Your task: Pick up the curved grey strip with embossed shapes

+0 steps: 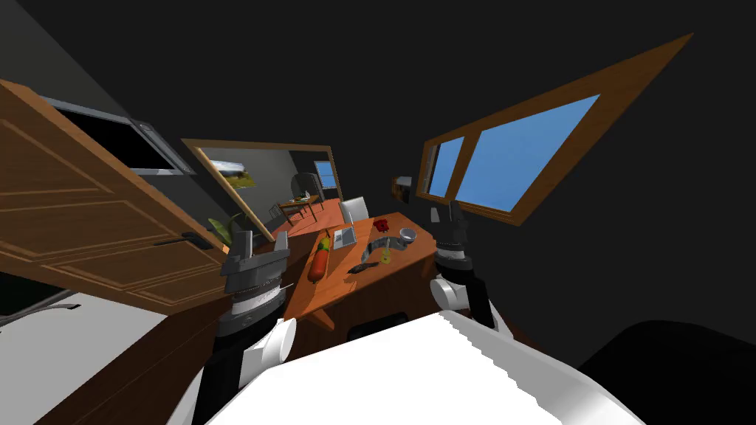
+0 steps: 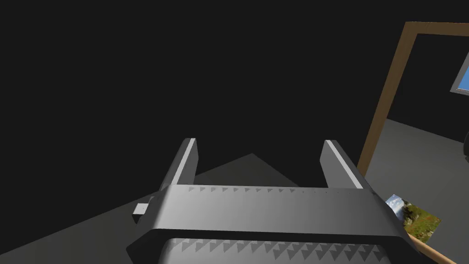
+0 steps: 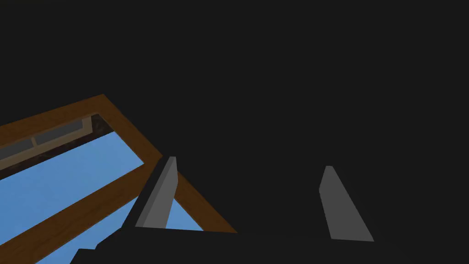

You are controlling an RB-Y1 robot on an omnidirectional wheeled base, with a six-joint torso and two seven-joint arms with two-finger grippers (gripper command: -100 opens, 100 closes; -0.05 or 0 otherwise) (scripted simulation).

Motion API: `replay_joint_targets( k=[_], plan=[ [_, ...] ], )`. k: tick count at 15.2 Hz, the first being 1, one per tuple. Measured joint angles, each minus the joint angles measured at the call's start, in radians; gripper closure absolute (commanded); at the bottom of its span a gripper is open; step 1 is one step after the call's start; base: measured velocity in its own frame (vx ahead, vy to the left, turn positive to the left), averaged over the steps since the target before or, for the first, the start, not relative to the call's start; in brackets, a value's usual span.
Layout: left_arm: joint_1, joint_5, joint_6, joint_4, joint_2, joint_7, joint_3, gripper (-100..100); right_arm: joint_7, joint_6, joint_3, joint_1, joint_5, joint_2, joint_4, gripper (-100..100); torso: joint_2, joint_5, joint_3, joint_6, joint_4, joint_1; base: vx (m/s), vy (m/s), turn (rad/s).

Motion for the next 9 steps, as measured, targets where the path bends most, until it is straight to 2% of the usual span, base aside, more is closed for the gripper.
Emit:
replay_joint_targets(
  k=[3,9],
  plan=[
    [0.000,0.000,0.000,0.000,0.000,0.000,0.000,0,0.007,0.006,0.017,0.011,0.007,-0.048,0.033,-100,0.001,0.000,0.000,-0.001,0.000,-0.001,-0.012,-0.016,0.204],
    [0.000,0.000,0.000,0.000,0.000,0.000,0.000,0,0.014,0.005,0.051,0.059,0.017,-0.159,0.120,-100,0.001,0.000,0.000,-0.001,0.000,-0.002,-0.013,-0.018,0.205]
  ],
)
